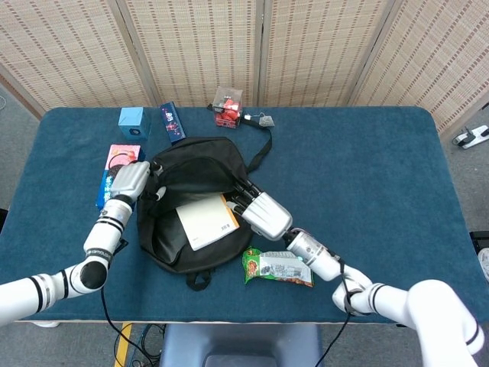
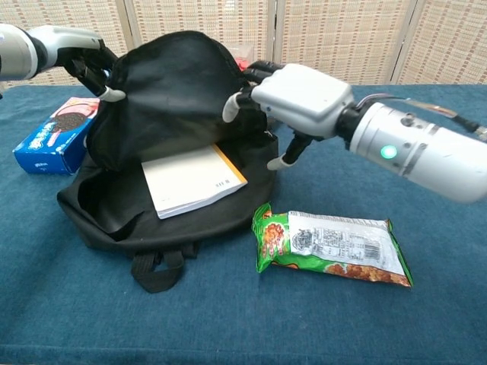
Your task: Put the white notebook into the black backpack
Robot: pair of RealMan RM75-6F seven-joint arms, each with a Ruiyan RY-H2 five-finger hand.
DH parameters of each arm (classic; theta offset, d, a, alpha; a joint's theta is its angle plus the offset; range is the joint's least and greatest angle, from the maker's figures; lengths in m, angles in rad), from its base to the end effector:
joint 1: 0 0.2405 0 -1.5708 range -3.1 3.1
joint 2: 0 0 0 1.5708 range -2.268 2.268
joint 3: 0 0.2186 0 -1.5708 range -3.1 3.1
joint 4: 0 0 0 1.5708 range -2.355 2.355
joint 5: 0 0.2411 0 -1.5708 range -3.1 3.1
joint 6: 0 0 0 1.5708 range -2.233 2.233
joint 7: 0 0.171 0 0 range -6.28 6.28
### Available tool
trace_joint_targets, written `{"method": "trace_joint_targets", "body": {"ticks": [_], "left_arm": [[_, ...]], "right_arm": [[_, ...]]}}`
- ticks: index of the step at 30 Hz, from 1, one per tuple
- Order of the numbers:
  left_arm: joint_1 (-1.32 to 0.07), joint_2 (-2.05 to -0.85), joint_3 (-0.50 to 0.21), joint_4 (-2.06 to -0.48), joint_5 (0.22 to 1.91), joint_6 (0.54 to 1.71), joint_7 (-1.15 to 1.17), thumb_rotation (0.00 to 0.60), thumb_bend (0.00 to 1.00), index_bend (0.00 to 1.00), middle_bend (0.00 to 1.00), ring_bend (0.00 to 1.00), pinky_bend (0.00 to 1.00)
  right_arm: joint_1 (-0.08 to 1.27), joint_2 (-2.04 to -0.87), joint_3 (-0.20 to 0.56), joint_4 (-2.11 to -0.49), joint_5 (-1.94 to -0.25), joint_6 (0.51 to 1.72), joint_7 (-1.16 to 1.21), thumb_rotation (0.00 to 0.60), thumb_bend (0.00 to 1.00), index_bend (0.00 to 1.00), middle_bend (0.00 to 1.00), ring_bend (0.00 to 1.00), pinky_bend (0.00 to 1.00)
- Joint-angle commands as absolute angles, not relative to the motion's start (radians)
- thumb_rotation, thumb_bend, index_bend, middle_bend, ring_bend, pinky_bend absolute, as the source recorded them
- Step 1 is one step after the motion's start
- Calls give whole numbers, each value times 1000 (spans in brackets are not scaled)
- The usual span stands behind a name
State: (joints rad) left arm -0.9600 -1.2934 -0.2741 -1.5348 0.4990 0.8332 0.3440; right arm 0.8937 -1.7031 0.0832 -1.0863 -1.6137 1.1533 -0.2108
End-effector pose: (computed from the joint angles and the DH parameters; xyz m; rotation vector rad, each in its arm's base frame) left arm -0.1137 0.4302 0.0243 -1.5613 -1.2452 -0.8522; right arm -0.0608 -0.3609 -0.0682 2.0686 -0.2199 1.1538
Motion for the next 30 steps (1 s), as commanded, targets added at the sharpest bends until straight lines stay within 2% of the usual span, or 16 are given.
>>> {"method": "trace_joint_targets", "body": {"ticks": [1, 8, 11, 14, 18, 20, 30], "left_arm": [[-962, -1239, -230, -1623, 505, 822, 395, 600, 362, 553, 310, 292, 146], [-930, -1163, -216, -1782, 587, 893, 385, 600, 264, 264, 242, 259, 144], [-890, -1130, -217, -1832, 649, 936, 347, 600, 257, 214, 234, 256, 143], [-848, -1105, -212, -1857, 708, 977, 309, 600, 257, 210, 231, 255, 142], [-785, -1084, -195, -1863, 788, 1049, 271, 600, 257, 218, 231, 255, 142], [-751, -1074, -182, -1861, 830, 1088, 258, 600, 257, 223, 231, 254, 142], [-586, -1029, -124, -1839, 966, 1237, 187, 600, 257, 232, 231, 253, 142]], "right_arm": [[809, -1518, 75, -1308, -1591, 1209, -329, 600, 0, 258, 274, 56, 0], [713, -1334, 69, -1490, -1560, 1272, -364, 600, 0, 258, 273, 56, 0], [674, -1271, 70, -1538, -1533, 1288, -358, 600, 0, 259, 272, 56, 1], [638, -1217, 74, -1570, -1505, 1301, -342, 600, 3, 258, 274, 66, 59], [586, -1164, 75, -1594, -1469, 1323, -284, 600, 84, 277, 306, 125, 222], [559, -1135, 70, -1600, -1460, 1329, -244, 600, 127, 303, 317, 140, 257], [439, -1051, 52, -1603, -1418, 1373, -146, 600, 186, 384, 372, 201, 312]]}}
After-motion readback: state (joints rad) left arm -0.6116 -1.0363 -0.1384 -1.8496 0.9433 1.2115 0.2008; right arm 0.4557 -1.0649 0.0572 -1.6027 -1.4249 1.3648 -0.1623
